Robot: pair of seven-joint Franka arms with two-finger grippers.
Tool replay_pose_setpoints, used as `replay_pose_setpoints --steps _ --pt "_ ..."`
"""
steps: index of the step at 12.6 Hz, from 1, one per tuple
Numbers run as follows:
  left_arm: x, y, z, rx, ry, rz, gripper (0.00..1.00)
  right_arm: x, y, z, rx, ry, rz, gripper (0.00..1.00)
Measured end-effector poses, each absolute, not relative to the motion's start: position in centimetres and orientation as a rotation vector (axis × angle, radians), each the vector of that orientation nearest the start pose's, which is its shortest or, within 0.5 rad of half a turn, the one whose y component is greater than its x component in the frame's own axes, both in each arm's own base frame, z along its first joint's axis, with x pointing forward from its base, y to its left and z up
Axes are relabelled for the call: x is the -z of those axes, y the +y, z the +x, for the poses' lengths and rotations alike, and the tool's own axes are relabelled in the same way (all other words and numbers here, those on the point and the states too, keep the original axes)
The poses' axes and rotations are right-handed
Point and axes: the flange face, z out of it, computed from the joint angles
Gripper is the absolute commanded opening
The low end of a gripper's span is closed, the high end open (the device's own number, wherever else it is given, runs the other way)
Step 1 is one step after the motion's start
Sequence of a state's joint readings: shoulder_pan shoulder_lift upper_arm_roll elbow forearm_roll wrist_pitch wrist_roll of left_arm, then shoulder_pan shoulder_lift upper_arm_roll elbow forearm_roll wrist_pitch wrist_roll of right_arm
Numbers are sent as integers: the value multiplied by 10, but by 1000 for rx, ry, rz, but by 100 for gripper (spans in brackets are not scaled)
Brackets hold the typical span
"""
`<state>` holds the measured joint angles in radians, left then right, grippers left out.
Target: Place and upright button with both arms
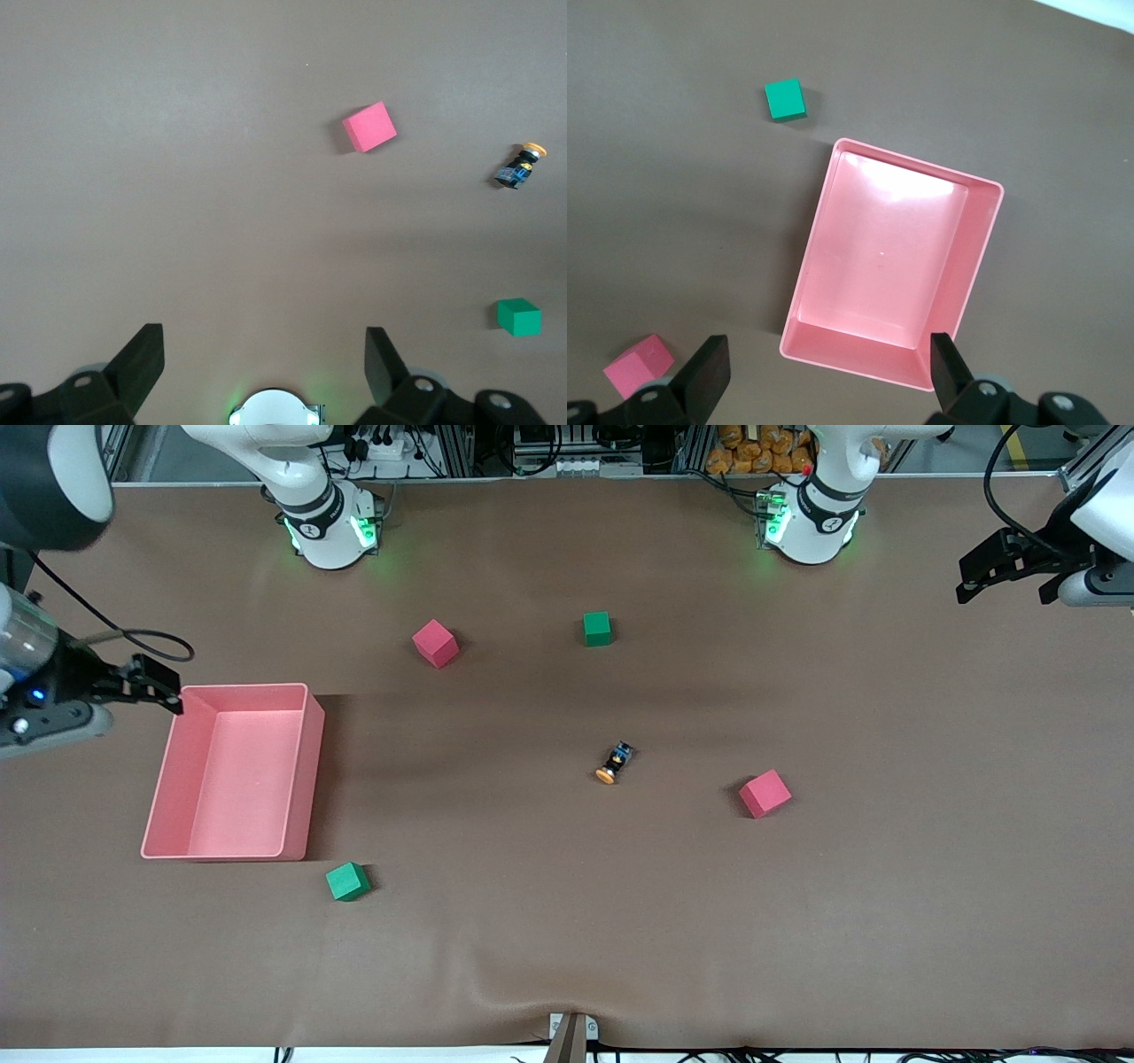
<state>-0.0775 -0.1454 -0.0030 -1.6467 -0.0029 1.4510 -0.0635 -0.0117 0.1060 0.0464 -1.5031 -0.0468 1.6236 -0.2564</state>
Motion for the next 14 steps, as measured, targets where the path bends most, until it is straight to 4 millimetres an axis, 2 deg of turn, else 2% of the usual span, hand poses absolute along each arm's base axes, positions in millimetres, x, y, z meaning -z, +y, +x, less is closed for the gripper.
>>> replay_pose_setpoints --steps 3,6,10,12,14 --pt "-655 -40 494 -79 27 -3139 100 -635 10 589 79 -419 -3160 100" --pt "-655 -40 494 -81 27 -3139 100 -653 20 583 75 -165 -3176 100" --pt "-657 -40 495 -73 25 -3140 100 -659 31 581 85 -100 -3173 100" --pt "-659 -40 497 -61 25 -3141 100 -657 26 579 49 -83 -3175 100" --pt "-662 -40 500 -51 24 -3141 100 -646 9 575 -52 -37 -3178 100"
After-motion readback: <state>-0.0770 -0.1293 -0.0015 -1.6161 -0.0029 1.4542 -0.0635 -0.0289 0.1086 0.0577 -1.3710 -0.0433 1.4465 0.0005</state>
